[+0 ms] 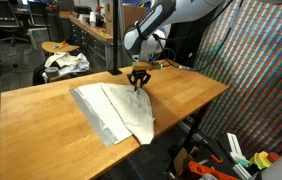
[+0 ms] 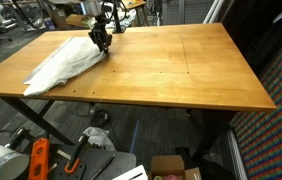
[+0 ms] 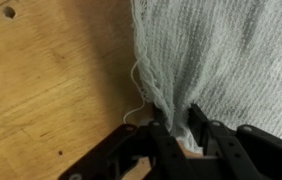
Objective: Fold the towel in half
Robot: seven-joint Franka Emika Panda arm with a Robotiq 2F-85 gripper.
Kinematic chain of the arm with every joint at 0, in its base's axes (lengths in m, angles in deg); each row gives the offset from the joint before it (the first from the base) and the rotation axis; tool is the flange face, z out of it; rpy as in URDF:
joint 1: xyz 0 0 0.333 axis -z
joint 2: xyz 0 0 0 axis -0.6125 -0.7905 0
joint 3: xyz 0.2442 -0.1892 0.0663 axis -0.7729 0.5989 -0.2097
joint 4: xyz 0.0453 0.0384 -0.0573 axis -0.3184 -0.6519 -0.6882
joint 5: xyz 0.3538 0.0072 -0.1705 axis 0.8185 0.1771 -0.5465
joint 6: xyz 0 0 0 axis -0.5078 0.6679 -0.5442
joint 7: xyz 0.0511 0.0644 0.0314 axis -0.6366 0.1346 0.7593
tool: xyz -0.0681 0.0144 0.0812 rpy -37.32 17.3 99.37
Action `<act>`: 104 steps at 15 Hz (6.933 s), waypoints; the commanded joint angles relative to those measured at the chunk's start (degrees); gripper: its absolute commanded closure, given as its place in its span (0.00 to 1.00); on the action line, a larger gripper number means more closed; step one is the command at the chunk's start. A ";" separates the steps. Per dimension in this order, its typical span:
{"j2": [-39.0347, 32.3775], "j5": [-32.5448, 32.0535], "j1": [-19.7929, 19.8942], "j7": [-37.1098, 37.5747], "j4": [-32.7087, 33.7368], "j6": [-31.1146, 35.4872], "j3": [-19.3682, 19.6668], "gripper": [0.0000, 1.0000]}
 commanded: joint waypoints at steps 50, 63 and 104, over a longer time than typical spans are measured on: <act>3.05 -49.07 -31.91 98.70 5.82 -11.80 -11.21 0.90; 3.31 -44.89 -25.17 66.41 -3.79 2.82 -13.29 0.00; -13.55 -22.69 -30.57 85.61 30.50 -3.19 -1.09 0.90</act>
